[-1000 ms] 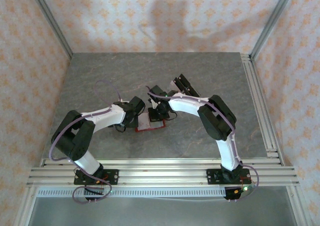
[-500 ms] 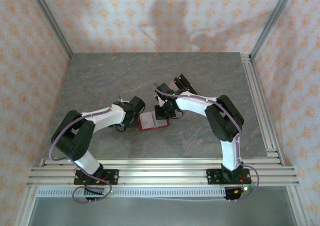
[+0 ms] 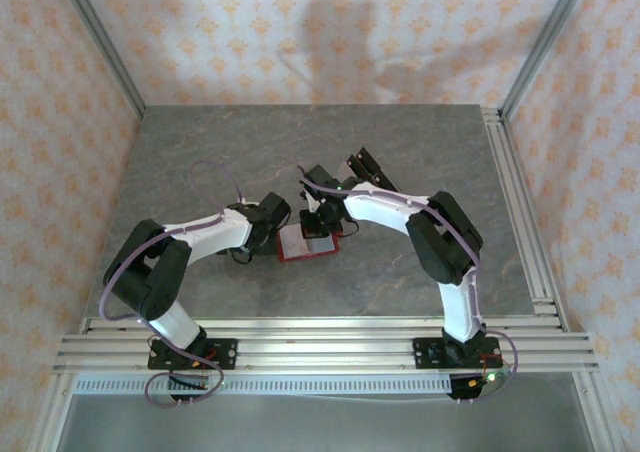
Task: Put the credit cards into the card holder
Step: Insert the credit card into the card slot.
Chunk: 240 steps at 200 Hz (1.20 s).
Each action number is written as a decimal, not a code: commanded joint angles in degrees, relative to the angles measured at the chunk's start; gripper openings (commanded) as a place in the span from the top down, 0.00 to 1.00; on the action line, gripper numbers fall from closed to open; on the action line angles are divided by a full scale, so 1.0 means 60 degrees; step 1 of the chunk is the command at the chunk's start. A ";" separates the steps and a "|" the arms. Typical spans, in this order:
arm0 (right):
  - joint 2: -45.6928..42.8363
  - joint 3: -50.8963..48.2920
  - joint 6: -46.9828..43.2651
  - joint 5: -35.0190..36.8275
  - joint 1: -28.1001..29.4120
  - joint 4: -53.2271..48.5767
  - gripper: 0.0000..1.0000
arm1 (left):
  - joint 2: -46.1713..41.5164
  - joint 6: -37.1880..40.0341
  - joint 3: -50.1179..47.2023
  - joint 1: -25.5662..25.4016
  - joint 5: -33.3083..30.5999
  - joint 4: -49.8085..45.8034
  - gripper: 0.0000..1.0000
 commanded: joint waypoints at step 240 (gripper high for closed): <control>0.1392 0.1745 -0.0339 -0.1140 0.0403 -0.0879 1.00 | 0.0474 0.0027 -0.0151 0.0001 0.0268 0.0515 0.00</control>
